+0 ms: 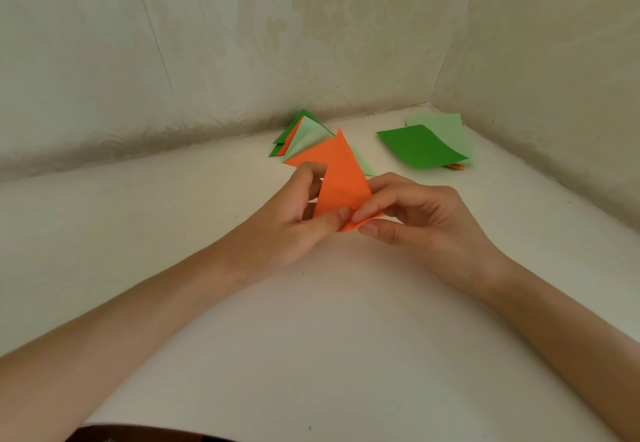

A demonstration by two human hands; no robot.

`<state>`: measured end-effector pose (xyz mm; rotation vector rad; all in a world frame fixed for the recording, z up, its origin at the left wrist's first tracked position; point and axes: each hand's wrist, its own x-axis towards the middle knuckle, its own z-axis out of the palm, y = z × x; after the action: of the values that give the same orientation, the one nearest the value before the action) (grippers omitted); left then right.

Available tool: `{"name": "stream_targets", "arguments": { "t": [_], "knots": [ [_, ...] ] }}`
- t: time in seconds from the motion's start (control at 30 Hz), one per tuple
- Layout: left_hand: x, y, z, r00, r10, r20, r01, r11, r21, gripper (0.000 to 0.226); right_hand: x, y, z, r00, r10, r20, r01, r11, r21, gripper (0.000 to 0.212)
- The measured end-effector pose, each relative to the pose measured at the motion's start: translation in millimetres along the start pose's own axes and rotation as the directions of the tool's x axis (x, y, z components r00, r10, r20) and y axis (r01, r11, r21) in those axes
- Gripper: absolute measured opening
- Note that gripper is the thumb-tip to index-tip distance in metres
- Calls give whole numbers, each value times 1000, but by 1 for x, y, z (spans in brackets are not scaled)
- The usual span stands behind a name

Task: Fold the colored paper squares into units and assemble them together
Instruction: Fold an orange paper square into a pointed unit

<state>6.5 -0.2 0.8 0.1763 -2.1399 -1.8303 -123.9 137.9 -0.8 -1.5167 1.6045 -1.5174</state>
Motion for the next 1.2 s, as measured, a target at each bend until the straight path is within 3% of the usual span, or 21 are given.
{"name": "stream_targets", "arguments": {
  "t": [0.13,0.17,0.23,0.3,0.43,0.6,0.7,0.83,0.97,1.07,1.2],
  "knots": [
    [2,-3,-2,1000,4,-28,-3,999,44,10,0,-1,-1,1000,5,20,-5,1000,10,21],
    [3,-3,-2,999,8,-42,-5,998,63,13,0,-2,-1,1000,1,28,-1,1000,19,16],
    [4,-2,-3,998,34,-55,-29,996,89,39,0,-2,-1,999,-16,35,15,999,30,11],
    [4,-2,-5,997,49,-65,-43,995,92,43,0,-2,0,999,-22,40,20,998,61,10],
    [4,-1,-6,995,41,-89,-39,999,21,17,-1,-2,-2,998,55,37,-58,994,94,22],
    [3,2,-4,997,22,-78,-29,996,-84,17,-4,-6,0,994,105,31,-109,979,174,27],
    [3,6,-4,996,16,-85,-26,992,-123,20,-3,-6,2,997,83,0,-81,980,184,33],
    [3,7,-3,995,-20,-93,11,995,-102,26,1,-7,-3,992,25,-120,-2,983,184,16],
    [3,6,-4,996,-84,-19,83,994,-72,40,1,-10,-5,999,42,-24,-38,987,154,35],
    [1,4,-5,997,-80,3,80,994,-77,45,2,-8,3,995,98,-4,-97,989,114,36],
    [2,3,-5,999,-30,-26,28,995,-92,52,3,-7,4,981,126,-149,-103,983,153,31]
  ]
}}
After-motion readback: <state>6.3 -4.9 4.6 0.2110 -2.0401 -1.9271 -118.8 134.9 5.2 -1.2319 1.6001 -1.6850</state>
